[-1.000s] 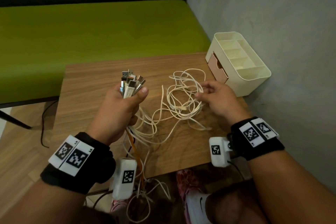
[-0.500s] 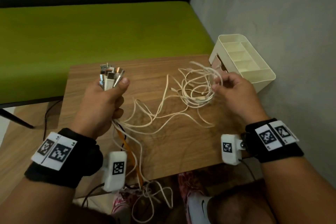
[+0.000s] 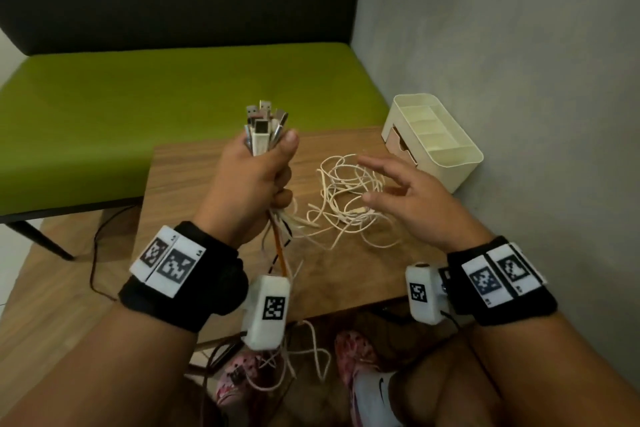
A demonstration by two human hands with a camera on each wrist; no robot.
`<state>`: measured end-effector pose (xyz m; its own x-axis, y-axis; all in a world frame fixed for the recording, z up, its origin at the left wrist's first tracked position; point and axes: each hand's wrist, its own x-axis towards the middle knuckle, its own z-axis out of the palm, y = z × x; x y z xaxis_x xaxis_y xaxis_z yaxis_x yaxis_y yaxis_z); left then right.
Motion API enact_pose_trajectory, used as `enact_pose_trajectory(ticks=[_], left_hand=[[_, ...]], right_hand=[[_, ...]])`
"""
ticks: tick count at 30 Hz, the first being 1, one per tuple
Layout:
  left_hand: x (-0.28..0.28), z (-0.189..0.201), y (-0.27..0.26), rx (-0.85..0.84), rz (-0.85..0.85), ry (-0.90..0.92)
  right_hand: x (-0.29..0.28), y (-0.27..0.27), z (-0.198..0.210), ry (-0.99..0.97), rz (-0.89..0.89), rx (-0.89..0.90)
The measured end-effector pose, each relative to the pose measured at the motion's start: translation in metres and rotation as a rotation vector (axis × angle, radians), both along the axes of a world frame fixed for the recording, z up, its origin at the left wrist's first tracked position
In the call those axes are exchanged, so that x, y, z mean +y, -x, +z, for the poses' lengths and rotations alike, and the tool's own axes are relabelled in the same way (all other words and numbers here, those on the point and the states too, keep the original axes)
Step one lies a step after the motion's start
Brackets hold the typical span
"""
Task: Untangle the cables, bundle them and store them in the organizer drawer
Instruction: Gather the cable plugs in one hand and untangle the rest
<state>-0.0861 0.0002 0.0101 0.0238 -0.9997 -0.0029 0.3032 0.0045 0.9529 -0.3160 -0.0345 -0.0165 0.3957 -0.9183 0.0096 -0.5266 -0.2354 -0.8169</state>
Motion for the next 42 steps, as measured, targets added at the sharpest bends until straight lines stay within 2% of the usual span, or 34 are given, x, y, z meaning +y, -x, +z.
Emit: enact_pose_trajectory(ticks=[1, 3, 5, 7, 9, 12, 14, 17, 20, 22, 24, 26, 28, 33, 35, 37, 39, 40, 41, 42], left_hand=[[0.003, 0.015, 0.005, 0.018, -0.025, 0.034], [0.011, 0.047, 0.015, 0.051, -0.074, 0.115], [0.021, 0.080, 0.023, 0.095, -0.117, 0.193], [0.030, 0.109, 0.025, 0.147, -0.163, 0.259], [0.038, 0.128, 0.022, 0.131, -0.177, 0.305], [0.049, 0.132, 0.012, 0.031, -0.121, 0.296], [0.056, 0.127, 0.003, 0.018, -0.059, 0.251], [0.062, 0.130, -0.017, 0.033, 0.013, 0.252], [0.060, 0.130, -0.035, 0.039, 0.079, 0.269], [0.054, 0.124, -0.040, 0.027, 0.122, 0.265], [0.048, 0.118, -0.043, 0.023, 0.156, 0.255], [0.043, 0.113, -0.047, 0.019, 0.183, 0.248], [0.040, 0.108, -0.048, 0.005, 0.198, 0.239], [0.033, 0.087, -0.043, -0.014, 0.221, 0.205], [0.031, 0.079, -0.041, -0.013, 0.217, 0.186], [0.028, 0.071, -0.040, 0.000, 0.222, 0.170], [0.026, 0.065, -0.039, 0.024, 0.224, 0.162], [0.025, 0.061, -0.039, 0.033, 0.221, 0.161], [0.024, 0.059, -0.040, 0.040, 0.217, 0.160], [0.023, 0.056, -0.041, 0.044, 0.213, 0.158]], right_hand=[[0.009, 0.002, 0.008, -0.046, 0.083, -0.094], [0.026, 0.003, 0.025, -0.087, 0.230, -0.156], [0.039, -0.001, 0.040, -0.086, 0.319, -0.122], [0.051, -0.007, 0.051, -0.080, 0.332, -0.029], [0.058, -0.010, 0.054, -0.084, 0.297, 0.062], [0.060, -0.007, 0.051, -0.029, 0.163, 0.031], [0.054, 0.002, 0.045, 0.065, 0.073, 0.167], [0.043, 0.018, 0.024, 0.071, 0.033, 0.455], [0.038, 0.027, 0.007, 0.083, -0.086, 0.498], [0.033, 0.027, 0.007, 0.164, -0.243, 0.388], [0.028, 0.028, 0.009, 0.229, -0.380, 0.162], [0.022, 0.029, 0.015, 0.198, -0.454, -0.090], [0.017, 0.030, 0.016, 0.114, -0.458, -0.249], [0.011, 0.034, 0.010, 0.061, -0.460, -0.295], [0.011, 0.035, 0.008, 0.028, -0.474, -0.255], [0.011, 0.039, 0.008, -0.067, -0.407, -0.072], [0.011, 0.048, 0.007, -0.247, -0.189, 0.195], [0.012, 0.052, 0.006, -0.365, -0.057, 0.248], [0.014, 0.057, 0.005, -0.473, 0.062, 0.190], [0.014, 0.060, 0.004, -0.555, 0.124, 0.013]])
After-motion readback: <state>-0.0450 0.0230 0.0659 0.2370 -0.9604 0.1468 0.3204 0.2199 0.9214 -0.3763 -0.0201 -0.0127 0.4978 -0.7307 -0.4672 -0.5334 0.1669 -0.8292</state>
